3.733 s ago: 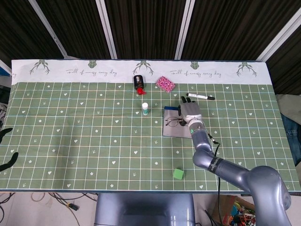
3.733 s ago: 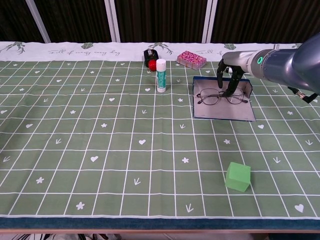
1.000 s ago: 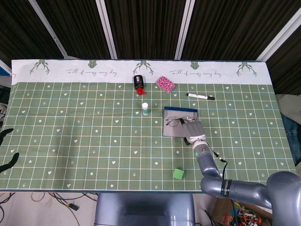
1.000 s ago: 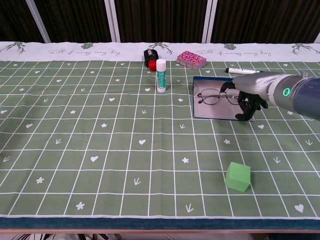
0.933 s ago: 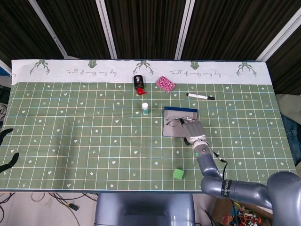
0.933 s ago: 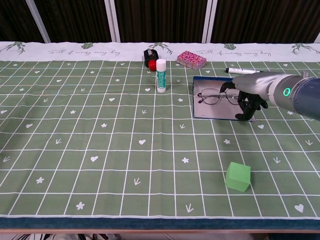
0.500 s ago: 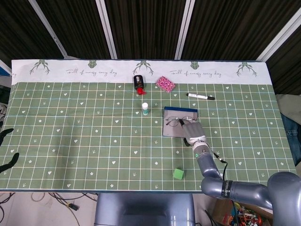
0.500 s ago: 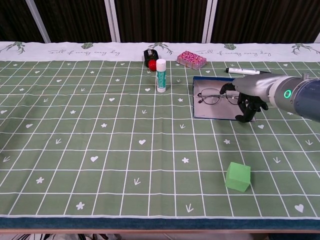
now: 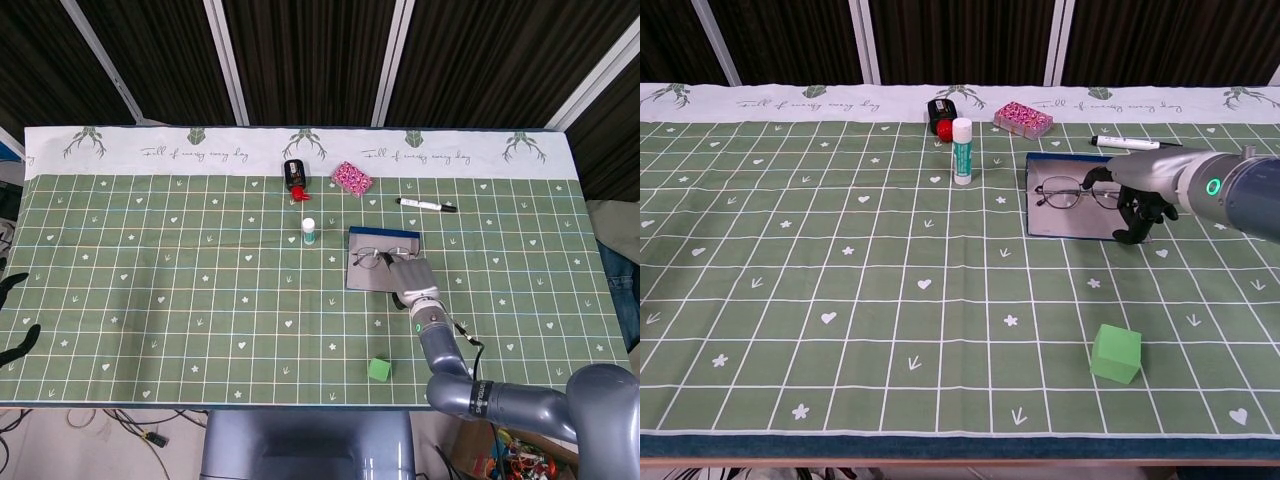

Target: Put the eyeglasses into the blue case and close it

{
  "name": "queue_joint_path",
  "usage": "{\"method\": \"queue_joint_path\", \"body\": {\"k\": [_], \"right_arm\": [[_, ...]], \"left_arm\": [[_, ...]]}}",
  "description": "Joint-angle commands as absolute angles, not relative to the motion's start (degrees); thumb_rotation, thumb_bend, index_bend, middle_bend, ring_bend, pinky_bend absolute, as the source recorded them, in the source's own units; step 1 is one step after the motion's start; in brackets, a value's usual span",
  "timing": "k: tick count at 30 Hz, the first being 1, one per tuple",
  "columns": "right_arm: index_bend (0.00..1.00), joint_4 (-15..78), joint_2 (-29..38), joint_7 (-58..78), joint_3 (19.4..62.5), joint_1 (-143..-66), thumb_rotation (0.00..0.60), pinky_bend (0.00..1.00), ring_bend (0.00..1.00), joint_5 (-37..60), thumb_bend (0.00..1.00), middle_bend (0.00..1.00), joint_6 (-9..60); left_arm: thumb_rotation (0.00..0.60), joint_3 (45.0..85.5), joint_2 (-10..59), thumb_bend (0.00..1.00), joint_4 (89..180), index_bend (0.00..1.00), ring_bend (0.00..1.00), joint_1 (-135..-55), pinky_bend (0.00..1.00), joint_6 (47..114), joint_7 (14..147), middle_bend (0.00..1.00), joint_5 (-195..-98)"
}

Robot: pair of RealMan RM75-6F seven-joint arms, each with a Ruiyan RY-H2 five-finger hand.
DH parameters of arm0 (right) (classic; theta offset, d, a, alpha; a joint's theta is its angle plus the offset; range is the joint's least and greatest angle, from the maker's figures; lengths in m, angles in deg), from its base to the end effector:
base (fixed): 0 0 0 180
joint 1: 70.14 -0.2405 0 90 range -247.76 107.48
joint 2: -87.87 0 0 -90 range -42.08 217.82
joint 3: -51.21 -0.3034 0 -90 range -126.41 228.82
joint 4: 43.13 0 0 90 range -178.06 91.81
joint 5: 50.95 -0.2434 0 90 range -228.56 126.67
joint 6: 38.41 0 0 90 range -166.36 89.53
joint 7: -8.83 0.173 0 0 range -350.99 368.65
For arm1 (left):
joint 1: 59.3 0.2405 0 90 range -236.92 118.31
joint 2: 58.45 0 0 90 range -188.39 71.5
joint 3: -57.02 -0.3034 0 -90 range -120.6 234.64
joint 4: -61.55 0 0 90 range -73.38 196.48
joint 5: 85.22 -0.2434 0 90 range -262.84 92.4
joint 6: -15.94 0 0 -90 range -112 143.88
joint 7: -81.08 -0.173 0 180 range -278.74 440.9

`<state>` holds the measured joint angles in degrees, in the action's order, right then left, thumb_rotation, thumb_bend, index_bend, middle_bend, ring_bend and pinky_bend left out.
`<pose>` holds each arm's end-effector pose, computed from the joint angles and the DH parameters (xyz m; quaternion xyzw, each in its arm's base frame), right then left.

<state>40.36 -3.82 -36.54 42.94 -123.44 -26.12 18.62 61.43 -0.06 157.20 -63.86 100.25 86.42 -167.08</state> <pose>-0.1915 -0.4350 -0.0816 0.7297 -0.4231 0.1889 0.5028 -0.3707 0.2202 0.1877 -0.5572 -0.4134 -0.3990 0.5995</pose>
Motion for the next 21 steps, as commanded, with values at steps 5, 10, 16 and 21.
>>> {"method": "queue_joint_path", "body": {"k": [5, 10, 16, 21], "right_arm": [[0.12, 39.4, -4.1, -37.1, 42.8, -123.9, 0.600, 0.69, 0.73, -27.6, 0.49, 0.69, 18.0], [0.12, 38.5, -4.3, -37.3, 42.5, -124.2, 0.600, 0.69, 0.73, -28.5, 0.49, 0.69, 17.8], [0.12, 37.3, -4.5, -37.2, 41.9, -124.5, 0.600, 0.71, 0.73, -29.6, 0.49, 0.69, 17.3], [0.12, 36.3, -4.9, -37.5, 41.6, -124.9, 0.600, 0.71, 0.73, -30.3, 0.49, 0.69, 16.9]], "left_arm": [[0.600, 61.4, -0.1, 0.31, 157.2, 0.16, 0.00, -63.9, 0.00, 100.2, 86.4, 0.00, -167.2], [0.600, 61.4, -0.1, 0.31, 157.2, 0.16, 0.00, -63.9, 0.00, 100.2, 86.6, 0.00, -167.1], [0.600, 61.4, -0.1, 0.31, 157.2, 0.16, 0.00, -63.9, 0.00, 100.2, 86.5, 0.00, -167.2], [0.600, 61.4, -0.1, 0.31, 157.2, 0.16, 0.00, -63.9, 0.00, 100.2, 86.6, 0.00, -167.1]]}}
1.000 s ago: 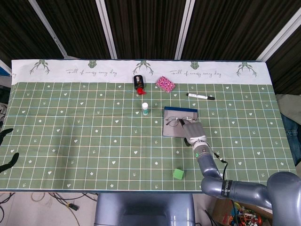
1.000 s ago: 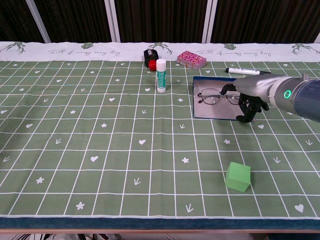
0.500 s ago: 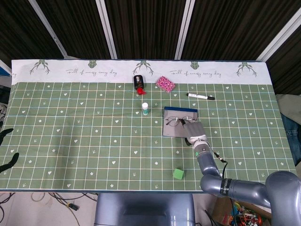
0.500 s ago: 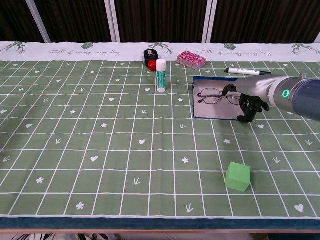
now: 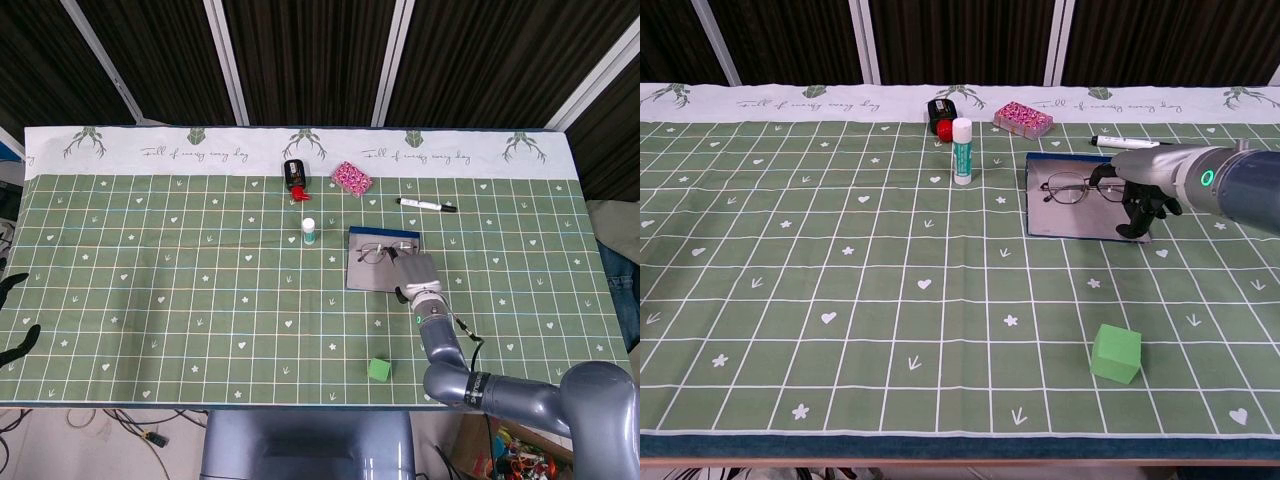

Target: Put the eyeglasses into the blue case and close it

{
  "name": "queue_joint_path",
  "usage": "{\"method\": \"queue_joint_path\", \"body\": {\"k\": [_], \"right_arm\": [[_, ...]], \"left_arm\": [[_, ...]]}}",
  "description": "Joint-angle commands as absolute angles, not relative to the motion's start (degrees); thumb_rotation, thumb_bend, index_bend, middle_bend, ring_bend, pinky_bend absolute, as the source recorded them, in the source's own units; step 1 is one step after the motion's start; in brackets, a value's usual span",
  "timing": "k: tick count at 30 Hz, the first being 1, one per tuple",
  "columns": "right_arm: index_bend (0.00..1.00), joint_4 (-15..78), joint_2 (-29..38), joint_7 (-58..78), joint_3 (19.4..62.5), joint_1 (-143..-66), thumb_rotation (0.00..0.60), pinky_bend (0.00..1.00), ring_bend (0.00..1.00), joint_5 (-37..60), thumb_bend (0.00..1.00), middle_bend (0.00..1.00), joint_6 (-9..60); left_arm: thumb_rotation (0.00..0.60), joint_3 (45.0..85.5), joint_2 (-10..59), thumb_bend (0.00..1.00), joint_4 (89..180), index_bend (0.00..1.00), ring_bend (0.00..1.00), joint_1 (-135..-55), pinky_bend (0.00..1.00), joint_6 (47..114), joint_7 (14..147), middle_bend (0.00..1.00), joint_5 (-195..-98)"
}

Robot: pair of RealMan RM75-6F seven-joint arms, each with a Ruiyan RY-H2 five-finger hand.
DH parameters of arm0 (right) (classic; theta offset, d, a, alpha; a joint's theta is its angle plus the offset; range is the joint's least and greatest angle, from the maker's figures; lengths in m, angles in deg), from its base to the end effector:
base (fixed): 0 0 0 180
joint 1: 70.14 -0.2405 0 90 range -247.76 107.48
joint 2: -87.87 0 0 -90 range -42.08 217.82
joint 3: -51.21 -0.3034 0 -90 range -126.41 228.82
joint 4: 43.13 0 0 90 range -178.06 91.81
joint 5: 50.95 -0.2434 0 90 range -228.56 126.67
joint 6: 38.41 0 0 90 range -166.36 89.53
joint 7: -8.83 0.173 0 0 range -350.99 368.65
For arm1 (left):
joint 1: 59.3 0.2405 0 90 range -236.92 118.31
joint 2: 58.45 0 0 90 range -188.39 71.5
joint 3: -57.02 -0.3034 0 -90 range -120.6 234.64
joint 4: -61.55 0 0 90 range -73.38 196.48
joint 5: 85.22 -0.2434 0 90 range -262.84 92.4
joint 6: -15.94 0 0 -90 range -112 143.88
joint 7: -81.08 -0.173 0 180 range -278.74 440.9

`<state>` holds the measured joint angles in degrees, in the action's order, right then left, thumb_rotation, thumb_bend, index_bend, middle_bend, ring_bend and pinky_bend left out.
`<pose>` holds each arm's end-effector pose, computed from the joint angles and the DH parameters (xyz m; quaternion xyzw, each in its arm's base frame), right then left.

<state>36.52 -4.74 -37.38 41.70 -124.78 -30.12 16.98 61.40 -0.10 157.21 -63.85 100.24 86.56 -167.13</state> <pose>-0.1959 -0.4515 -0.0813 0.7153 -0.4369 0.1786 0.5153 -0.3707 0.2200 0.1878 -0.5572 -0.4140 -0.3994 0.5989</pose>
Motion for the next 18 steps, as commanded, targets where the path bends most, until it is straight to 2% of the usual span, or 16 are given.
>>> {"method": "queue_joint_path", "body": {"k": [1, 18], "right_arm": [[0.12, 36.1, -4.9, -37.6, 41.6, -125.0, 0.600, 0.71, 0.73, -30.5, 0.49, 0.69, 16.8], [0.11, 32.3, -6.6, -39.6, 40.2, -127.1, 0.600, 0.72, 0.74, -34.0, 0.49, 0.71, 16.0]], "left_arm": [[0.600, 61.4, -0.1, 0.31, 157.2, 0.16, 0.00, -63.9, 0.00, 100.2, 86.5, 0.00, -167.1], [0.600, 61.4, -0.2, 0.31, 157.1, 0.16, 0.00, -63.9, 0.00, 100.2, 86.7, 0.00, -167.1]]}}
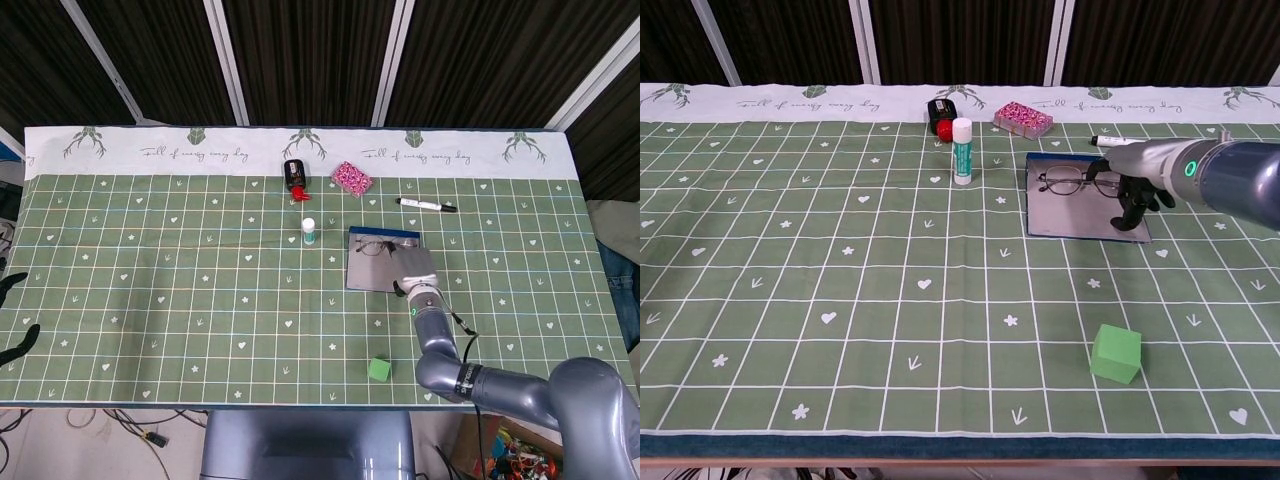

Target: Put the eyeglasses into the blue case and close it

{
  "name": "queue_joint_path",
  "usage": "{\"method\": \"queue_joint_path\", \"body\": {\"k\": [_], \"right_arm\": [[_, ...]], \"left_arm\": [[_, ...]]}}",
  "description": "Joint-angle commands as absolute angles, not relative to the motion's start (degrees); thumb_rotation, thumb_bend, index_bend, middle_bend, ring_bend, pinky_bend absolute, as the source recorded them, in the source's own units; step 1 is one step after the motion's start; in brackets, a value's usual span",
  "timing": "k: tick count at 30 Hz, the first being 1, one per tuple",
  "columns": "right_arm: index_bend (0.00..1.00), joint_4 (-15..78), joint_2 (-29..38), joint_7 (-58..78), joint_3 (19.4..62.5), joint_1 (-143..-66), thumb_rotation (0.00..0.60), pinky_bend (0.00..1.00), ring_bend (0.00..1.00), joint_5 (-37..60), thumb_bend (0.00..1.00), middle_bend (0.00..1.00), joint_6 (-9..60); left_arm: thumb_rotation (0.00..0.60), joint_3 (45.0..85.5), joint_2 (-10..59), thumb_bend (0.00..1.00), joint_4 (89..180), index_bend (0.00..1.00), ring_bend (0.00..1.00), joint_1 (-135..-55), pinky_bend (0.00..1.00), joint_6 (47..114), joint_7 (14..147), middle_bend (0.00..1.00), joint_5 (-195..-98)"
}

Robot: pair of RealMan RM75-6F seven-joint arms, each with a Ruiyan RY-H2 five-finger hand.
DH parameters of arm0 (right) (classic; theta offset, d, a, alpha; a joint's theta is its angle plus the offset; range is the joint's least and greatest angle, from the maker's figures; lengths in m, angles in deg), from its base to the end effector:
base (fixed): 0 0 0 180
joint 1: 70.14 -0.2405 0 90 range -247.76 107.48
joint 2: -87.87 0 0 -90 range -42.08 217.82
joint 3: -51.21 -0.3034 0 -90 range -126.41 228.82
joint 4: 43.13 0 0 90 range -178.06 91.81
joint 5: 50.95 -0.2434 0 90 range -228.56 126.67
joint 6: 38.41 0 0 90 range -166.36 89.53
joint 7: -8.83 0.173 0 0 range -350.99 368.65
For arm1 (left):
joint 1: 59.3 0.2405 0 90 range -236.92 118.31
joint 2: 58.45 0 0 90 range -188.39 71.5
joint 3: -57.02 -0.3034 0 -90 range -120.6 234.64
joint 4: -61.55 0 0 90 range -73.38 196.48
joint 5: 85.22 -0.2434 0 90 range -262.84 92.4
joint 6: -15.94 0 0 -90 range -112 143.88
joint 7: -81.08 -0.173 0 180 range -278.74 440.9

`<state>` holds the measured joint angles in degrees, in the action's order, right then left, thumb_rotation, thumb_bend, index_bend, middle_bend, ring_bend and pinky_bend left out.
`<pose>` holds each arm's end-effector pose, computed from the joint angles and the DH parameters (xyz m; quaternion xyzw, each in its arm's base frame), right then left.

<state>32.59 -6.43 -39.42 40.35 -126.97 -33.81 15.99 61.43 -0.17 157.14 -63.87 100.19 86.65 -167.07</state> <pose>-0.1897 -0.4680 -0.0847 0.7075 -0.4392 0.1712 0.5265 -0.3711 0.2203 0.1885 -0.5570 -0.4139 -0.3991 0.5993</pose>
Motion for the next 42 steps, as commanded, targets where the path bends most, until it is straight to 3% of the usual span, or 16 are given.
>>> {"method": "queue_joint_path", "body": {"k": [1, 29, 34, 37, 42], "right_arm": [[0.11, 32.2, -6.6, -39.6, 40.2, -127.2, 0.600, 0.72, 0.74, -34.0, 0.49, 0.71, 16.0], [0.09, 31.0, -6.4, -42.8, 39.3, -128.8, 0.600, 0.72, 0.75, -37.3, 0.49, 0.71, 16.2], [0.09, 35.2, -4.9, -41.2, 39.7, -127.7, 0.600, 0.72, 0.73, -34.6, 0.37, 0.66, 17.5], [0.10, 37.8, -4.1, -39.0, 39.9, -126.6, 0.600, 0.66, 0.66, -31.3, 0.28, 0.58, 18.8], [0.14, 40.5, -4.1, -32.9, 41.5, -123.2, 0.600, 0.38, 0.49, -20.5, 0.14, 0.41, 22.8]], "left_arm": [[0.600, 61.4, -0.2, 0.31, 157.1, 0.16, 0.00, -63.9, 0.00, 100.2, 86.7, 0.00, -167.1], [0.600, 61.5, -0.3, 0.31, 157.0, 0.16, 0.00, -63.9, 0.00, 100.0, 86.7, 0.00, -166.8], [0.600, 61.4, -0.3, 0.31, 157.1, 0.16, 0.00, -63.9, 0.00, 99.8, 86.5, 0.00, -166.8], [0.600, 61.4, -0.3, 0.31, 157.2, 0.16, 0.00, -63.9, 0.00, 99.9, 86.4, 0.00, -166.8], [0.600, 61.3, -0.3, 0.31, 157.3, 0.16, 0.00, -63.9, 0.00, 99.8, 86.4, 0.00, -166.8]]}}
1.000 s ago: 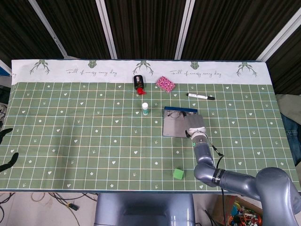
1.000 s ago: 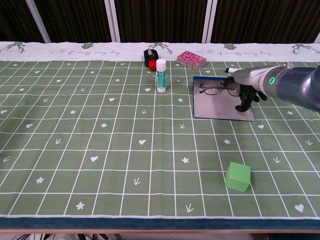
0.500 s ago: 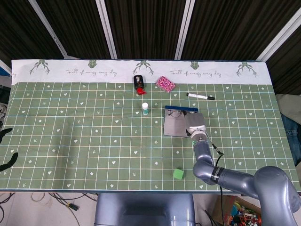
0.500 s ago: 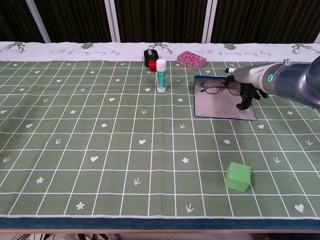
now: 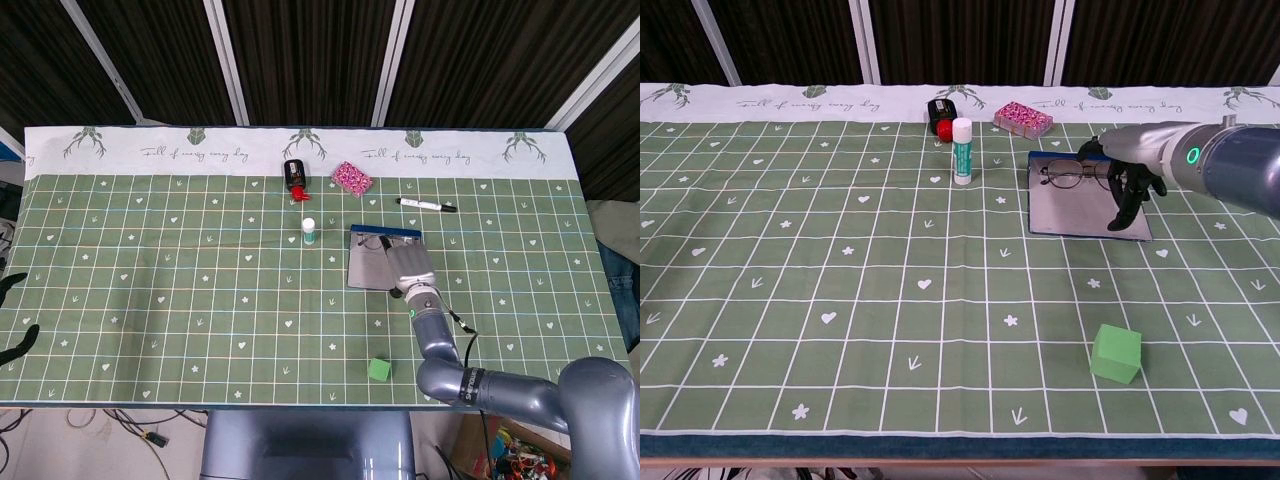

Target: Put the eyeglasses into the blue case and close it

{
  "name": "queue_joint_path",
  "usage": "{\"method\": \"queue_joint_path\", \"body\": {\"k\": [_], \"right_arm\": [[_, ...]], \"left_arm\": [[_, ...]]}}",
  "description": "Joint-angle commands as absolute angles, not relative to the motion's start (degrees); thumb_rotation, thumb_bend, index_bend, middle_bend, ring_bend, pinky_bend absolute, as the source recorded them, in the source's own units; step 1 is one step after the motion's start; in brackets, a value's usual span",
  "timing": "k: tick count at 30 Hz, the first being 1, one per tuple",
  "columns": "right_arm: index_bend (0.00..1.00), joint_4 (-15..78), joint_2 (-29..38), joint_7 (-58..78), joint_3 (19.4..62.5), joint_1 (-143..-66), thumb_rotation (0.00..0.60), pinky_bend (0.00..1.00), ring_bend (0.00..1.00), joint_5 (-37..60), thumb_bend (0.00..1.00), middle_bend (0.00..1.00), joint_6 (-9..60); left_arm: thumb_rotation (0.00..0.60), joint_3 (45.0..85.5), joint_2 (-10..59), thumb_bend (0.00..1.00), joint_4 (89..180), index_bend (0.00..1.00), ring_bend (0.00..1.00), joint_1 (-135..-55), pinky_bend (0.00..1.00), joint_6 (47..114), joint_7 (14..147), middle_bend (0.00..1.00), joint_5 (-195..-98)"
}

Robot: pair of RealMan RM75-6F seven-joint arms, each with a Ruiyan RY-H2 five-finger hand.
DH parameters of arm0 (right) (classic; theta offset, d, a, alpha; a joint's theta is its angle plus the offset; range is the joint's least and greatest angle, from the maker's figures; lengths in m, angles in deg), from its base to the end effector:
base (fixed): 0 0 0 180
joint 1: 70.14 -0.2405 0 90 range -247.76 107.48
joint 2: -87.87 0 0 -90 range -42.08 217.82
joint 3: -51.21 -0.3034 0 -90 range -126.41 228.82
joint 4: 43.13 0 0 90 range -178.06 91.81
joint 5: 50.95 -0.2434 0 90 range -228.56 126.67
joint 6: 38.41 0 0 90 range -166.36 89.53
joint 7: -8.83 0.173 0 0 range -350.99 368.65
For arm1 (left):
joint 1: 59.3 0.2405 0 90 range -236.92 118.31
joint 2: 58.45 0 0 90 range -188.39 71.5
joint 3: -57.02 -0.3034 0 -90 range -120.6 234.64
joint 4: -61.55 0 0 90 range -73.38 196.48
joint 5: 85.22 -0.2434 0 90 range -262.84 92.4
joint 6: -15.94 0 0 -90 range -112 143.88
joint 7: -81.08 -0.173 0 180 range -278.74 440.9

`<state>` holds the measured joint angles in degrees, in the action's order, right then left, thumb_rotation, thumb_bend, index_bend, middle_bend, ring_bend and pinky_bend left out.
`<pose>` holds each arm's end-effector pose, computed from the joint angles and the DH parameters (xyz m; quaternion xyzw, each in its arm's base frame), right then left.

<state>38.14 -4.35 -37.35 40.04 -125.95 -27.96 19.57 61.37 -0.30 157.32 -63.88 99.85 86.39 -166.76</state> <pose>-0.1712 -0.4591 -0.0719 0.7135 -0.4174 0.2093 0.5224 -0.3719 0.2200 0.1882 -0.5573 -0.4161 -0.3952 0.6002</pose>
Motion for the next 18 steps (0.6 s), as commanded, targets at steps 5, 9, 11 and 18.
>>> {"method": "queue_joint_path", "body": {"k": [5, 9, 11, 18], "right_arm": [[0.16, 39.8, -6.2, -27.7, 42.3, -120.3, 0.600, 0.32, 0.40, -14.9, 0.13, 0.37, 25.5], [0.18, 36.5, -8.6, -24.8, 43.5, -118.6, 0.600, 0.32, 0.40, -10.3, 0.18, 0.37, 27.2], [0.18, 35.3, -9.5, -23.9, 43.9, -117.9, 0.600, 0.32, 0.39, -8.9, 0.19, 0.36, 27.4], [0.18, 32.0, -11.9, -21.8, 44.0, -116.1, 0.600, 0.25, 0.30, -6.4, 0.19, 0.27, 27.0]], "left_arm": [[0.600, 61.3, -0.3, 0.31, 157.4, 0.16, 0.00, -63.9, 0.00, 99.9, 86.2, 0.00, -166.9], [0.600, 61.3, -0.3, 0.31, 157.4, 0.16, 0.00, -63.8, 0.00, 99.9, 86.2, 0.00, -166.8], [0.600, 61.3, -0.3, 0.31, 157.4, 0.16, 0.00, -63.8, 0.00, 99.8, 86.2, 0.00, -166.8], [0.600, 61.4, -0.2, 0.31, 157.4, 0.17, 0.00, -63.8, 0.00, 99.9, 85.9, 0.00, -166.6]]}}
